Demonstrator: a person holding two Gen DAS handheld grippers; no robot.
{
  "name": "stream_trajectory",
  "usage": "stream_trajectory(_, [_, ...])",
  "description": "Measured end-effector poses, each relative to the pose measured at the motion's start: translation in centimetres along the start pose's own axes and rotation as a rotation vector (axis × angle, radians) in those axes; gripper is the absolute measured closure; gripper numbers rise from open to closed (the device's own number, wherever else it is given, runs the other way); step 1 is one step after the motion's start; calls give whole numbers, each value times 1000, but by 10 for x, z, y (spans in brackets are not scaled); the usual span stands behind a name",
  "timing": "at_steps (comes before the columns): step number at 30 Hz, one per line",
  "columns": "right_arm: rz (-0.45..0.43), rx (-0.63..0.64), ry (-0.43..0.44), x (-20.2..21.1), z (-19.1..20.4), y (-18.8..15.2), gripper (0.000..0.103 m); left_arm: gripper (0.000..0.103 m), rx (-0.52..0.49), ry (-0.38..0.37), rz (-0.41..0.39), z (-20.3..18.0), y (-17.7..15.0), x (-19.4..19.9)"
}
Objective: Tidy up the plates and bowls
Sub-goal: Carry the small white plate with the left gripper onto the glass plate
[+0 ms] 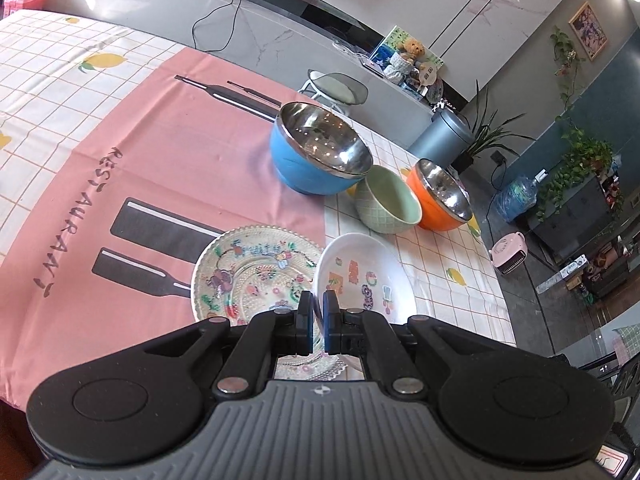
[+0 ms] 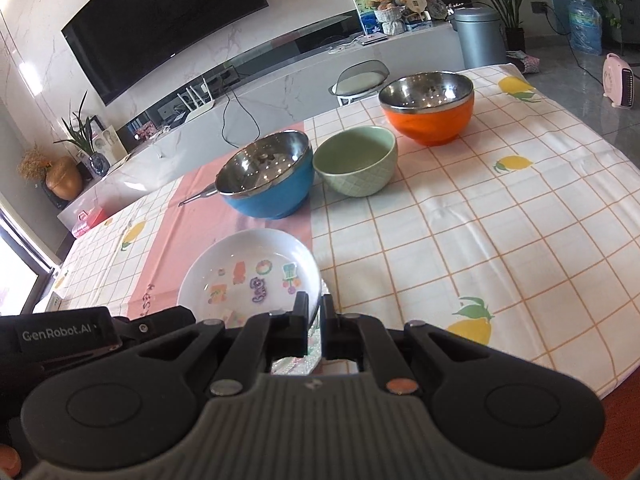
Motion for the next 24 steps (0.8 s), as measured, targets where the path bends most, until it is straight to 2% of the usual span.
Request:
stream_trajectory(9, [73, 10, 15, -23, 12, -12, 100, 99, 43, 40, 20, 24, 0, -7])
stream_trajectory(24, [123, 23, 16, -41, 18, -16, 100, 99, 70, 68, 45, 40, 3, -21])
Point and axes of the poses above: each gripper's, at about its wrist camera, not at the fingertips, and x roughly against the way its jaws point, z to its left, y to its top, the point moved 9 cm from there along -x, roughly the way its jaws point, and after that the axes turned 9 degrees about x, right-handed, at the moved point
